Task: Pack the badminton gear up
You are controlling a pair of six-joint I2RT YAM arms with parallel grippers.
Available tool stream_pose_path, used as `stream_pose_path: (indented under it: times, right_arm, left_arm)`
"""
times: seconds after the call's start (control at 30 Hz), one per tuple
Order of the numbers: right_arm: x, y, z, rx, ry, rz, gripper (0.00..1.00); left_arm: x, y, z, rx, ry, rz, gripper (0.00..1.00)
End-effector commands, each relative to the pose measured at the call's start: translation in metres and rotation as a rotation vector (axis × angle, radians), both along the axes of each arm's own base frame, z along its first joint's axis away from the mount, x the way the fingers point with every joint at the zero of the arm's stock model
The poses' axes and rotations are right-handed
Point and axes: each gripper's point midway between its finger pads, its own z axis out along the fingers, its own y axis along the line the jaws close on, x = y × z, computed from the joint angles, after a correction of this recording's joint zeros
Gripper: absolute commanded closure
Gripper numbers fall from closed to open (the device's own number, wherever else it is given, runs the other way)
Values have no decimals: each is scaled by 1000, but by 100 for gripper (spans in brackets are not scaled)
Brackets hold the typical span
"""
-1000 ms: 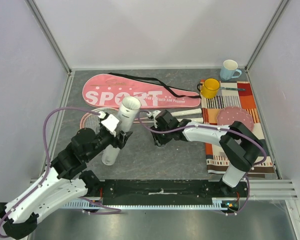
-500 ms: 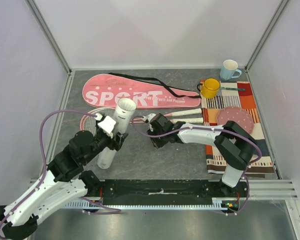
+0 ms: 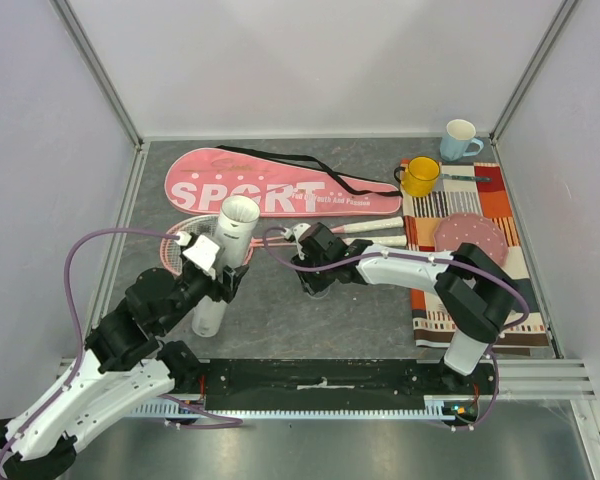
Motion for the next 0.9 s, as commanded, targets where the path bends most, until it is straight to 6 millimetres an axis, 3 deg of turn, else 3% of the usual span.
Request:
stream_pose_path:
  times: [0.0,0.13,0.57,0.73,0.87]
  right_arm:
    - [3,9,9,30,-7,10,63]
    - [6,9,4,15,-17,5,70]
    - [-1,9,-18,-41,-14,8,71]
    - [3,1,-20,-96,-59,-26,85]
    - [8,-4,-9,-91,-94,-62,100]
  left_arm:
    - [2,3,27,-92,-59,34,88]
    - [2,2,25,-89,-55,27,89]
    - [3,-3,20,-74,-43,11,89]
    - [3,-4,17,-65,-38,6,88]
    - [4,-6,16,-62,-35,1,88]
